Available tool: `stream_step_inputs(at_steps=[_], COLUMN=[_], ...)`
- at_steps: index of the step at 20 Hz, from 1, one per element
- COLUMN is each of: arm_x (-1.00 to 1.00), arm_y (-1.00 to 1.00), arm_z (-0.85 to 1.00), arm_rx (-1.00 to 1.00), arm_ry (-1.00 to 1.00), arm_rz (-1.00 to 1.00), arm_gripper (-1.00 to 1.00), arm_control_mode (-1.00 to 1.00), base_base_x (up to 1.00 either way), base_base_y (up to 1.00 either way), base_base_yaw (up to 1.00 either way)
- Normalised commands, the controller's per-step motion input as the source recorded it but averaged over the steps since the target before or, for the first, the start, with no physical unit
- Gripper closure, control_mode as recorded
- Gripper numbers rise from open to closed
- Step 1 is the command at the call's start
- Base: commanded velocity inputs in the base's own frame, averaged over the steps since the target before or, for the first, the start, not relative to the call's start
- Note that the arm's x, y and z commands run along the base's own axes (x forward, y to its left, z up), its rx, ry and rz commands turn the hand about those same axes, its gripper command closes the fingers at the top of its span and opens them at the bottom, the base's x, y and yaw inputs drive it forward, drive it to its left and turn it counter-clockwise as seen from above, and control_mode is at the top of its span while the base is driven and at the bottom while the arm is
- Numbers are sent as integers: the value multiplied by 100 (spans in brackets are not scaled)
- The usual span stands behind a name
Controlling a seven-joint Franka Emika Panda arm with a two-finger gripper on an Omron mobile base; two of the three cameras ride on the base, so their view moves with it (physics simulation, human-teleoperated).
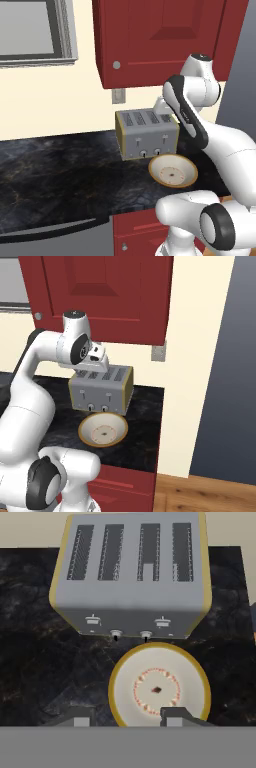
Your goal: Open the cabinet and setup a tea strainer by placing it in the bowl upright.
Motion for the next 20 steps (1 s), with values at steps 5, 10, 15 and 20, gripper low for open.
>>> stream_step_inputs(at_steps=[5, 10, 15, 20], arm_x=[-2, -11, -4, -2], arm_y=[4, 32, 51, 52], arm_z=[0, 16, 55, 58], arm_rx=[0, -1, -6, -3], arm_ry=[-1, -15, -22, -16], arm_rz=[0, 0, 0, 0], arm_gripper=[-100, -100, -100, -100], arm_control_mode=[-100, -100, -100, -100], base_base_x=[0, 0, 0, 0], base_base_y=[0, 0, 0, 0], base_base_yaw=[0, 0, 0, 0])
